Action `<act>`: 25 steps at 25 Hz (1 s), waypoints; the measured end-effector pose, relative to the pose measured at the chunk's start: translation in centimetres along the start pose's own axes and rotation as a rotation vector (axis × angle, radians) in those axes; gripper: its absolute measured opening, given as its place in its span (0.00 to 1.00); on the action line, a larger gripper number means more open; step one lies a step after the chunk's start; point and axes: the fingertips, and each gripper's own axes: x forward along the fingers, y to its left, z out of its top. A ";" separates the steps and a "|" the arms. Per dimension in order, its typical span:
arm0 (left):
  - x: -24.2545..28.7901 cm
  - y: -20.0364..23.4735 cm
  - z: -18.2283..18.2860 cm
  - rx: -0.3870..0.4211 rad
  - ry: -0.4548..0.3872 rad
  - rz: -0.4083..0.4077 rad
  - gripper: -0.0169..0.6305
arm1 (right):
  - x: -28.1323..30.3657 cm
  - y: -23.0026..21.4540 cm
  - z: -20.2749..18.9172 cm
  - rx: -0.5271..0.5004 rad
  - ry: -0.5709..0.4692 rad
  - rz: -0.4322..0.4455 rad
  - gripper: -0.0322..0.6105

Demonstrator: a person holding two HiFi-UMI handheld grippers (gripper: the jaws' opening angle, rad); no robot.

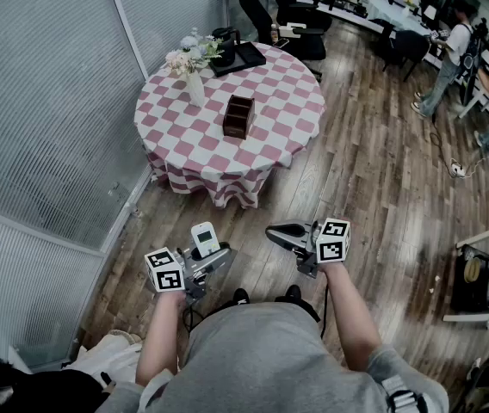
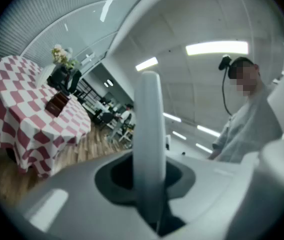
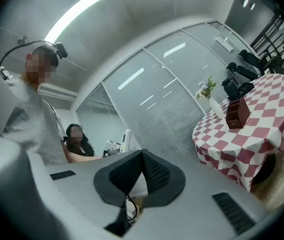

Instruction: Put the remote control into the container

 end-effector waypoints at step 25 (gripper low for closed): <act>-0.3 -0.7 -0.4 0.020 0.009 -0.014 0.13 | 0.6 1.1 -0.6 -0.001 -0.001 0.017 0.08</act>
